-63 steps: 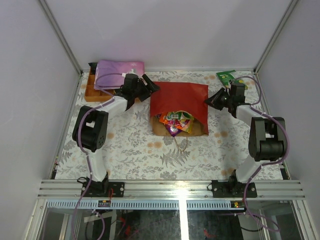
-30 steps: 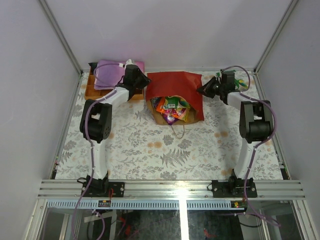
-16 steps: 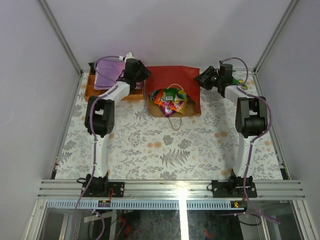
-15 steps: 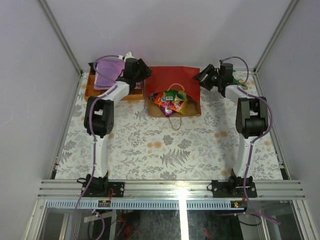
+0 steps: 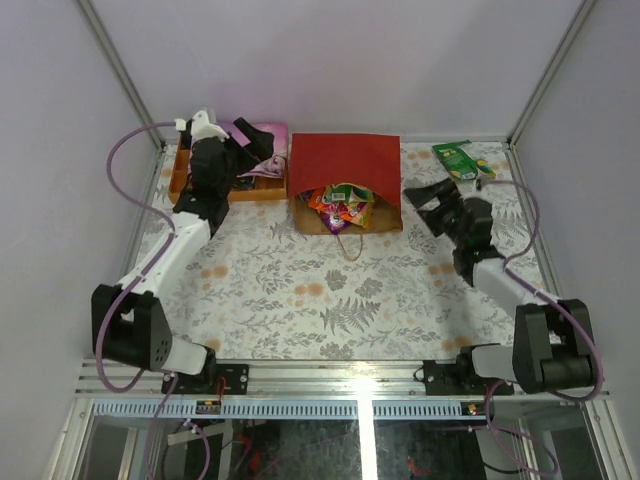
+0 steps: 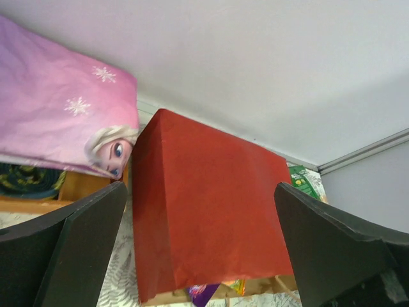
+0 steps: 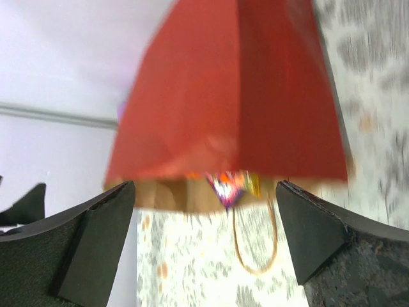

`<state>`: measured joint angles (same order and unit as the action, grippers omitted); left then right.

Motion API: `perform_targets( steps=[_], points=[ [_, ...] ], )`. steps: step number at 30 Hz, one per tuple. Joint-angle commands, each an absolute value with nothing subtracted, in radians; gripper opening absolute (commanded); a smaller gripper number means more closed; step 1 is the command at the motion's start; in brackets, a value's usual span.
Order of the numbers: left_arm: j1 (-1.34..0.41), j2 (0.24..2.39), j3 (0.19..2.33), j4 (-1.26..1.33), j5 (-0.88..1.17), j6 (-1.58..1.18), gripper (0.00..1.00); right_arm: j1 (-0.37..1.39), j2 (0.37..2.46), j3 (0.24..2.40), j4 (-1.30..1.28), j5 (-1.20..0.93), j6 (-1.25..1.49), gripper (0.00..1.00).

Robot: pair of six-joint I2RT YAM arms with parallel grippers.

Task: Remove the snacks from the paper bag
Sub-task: Adjust the paper bag at the center of the board, then take out the snack from the paper bag.

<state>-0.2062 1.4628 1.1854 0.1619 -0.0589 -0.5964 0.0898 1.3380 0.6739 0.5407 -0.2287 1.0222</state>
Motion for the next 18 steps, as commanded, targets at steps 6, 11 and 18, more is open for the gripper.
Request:
perform_targets(
  steps=[6, 11, 18],
  points=[
    [-0.196, 1.310, 0.987, 0.263, -0.074, -0.621, 1.00, 0.468, 1.162, 0.379, 0.973, 0.137, 1.218, 1.00],
    [-0.196, 1.306, 0.968, 0.284, 0.007, -0.671, 1.00, 0.532, 1.421, 0.446, 1.234, 0.087, 1.276, 0.89],
    [-0.191, 1.255, 0.950, 0.264, -0.003, -0.661, 1.00, 0.608, 1.816, 0.591, 1.517, 0.137, 1.379, 0.74]
  ],
)
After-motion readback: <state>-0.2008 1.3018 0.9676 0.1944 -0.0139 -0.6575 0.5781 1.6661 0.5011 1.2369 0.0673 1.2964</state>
